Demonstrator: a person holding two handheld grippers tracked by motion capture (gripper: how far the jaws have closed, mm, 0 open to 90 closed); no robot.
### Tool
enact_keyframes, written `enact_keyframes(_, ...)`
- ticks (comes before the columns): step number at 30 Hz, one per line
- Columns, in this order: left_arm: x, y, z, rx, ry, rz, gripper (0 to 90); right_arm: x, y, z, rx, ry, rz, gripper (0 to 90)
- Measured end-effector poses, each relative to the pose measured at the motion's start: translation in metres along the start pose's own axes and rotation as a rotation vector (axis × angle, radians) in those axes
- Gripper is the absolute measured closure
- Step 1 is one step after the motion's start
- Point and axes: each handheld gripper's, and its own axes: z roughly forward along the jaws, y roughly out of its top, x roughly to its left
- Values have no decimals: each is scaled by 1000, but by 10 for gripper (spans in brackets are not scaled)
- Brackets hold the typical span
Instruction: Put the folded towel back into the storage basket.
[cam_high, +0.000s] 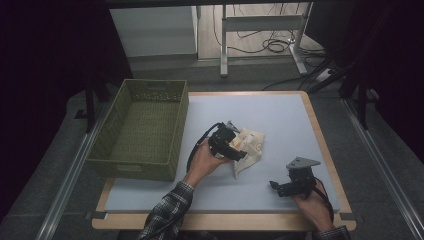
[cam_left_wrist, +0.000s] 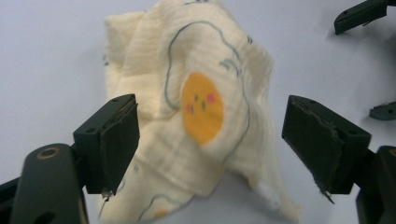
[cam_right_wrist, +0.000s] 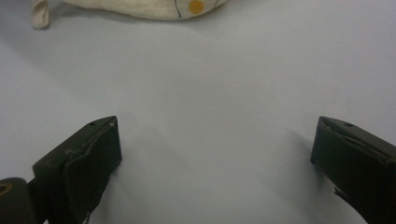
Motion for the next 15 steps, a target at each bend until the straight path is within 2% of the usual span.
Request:
enact_keyframes(2,1,-10,-8,-11,13,-12,248,0,0,0,2,-1,0,16)
enact_keyframes(3,1,-10,-8,-11,13,-12,276,0,0,0,2,-1,0,16)
enact_keyframes(6,4,-25,-15,-17,46,-15,376,0,0,0,2,0,2,18)
enact_keyframes(7,4,-25,-15,-17,46,-15,413,0,0,0,1,0,-1,23)
enact_keyframes(11,11,-42,-15,-35,90,-19,530,0,0,-2,-19,4,2,115)
enact_keyframes(13,13,-45,-13,-40,92,-28,546,0,-1,-3,-23,2,5,142)
enact_keyframes(15,16,-51,-7,-57,77,-44,541,1,0,-5,-33,-5,12,254)
